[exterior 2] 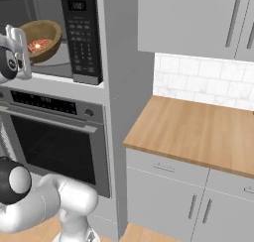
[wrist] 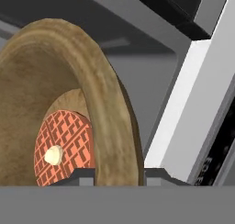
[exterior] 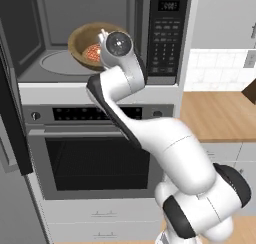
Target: Open the microwave, place the bowl with waffle inside the microwave, then close the microwave door and turn it on.
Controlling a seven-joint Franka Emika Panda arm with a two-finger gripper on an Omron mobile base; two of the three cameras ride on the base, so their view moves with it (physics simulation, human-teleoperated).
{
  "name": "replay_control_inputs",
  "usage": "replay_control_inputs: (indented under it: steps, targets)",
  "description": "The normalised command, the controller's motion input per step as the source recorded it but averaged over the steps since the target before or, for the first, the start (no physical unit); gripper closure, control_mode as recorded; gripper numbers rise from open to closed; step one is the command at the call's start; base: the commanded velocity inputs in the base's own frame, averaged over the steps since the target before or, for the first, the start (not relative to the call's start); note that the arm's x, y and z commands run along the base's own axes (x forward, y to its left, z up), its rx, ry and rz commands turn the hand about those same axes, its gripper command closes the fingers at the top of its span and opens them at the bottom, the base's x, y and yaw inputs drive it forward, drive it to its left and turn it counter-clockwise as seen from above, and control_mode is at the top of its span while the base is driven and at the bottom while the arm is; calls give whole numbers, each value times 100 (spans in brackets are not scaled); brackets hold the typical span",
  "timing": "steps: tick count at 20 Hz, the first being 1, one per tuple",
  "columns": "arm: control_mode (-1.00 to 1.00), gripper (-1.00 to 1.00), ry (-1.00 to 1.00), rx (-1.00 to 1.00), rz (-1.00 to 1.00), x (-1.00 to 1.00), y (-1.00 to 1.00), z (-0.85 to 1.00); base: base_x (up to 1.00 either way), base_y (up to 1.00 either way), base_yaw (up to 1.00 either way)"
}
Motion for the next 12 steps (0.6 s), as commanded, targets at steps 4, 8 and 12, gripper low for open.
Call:
replay_control_inputs:
  steps: [4, 8, 12]
  targets:
    - [-100, 100, 6, 0, -5, 61, 16, 0, 0, 0, 0]
    - [-100, 100, 4, 0, -5, 59, 19, 0, 0, 0, 0]
    - [-100, 100, 6, 0, -7, 56, 25, 0, 0, 0, 0]
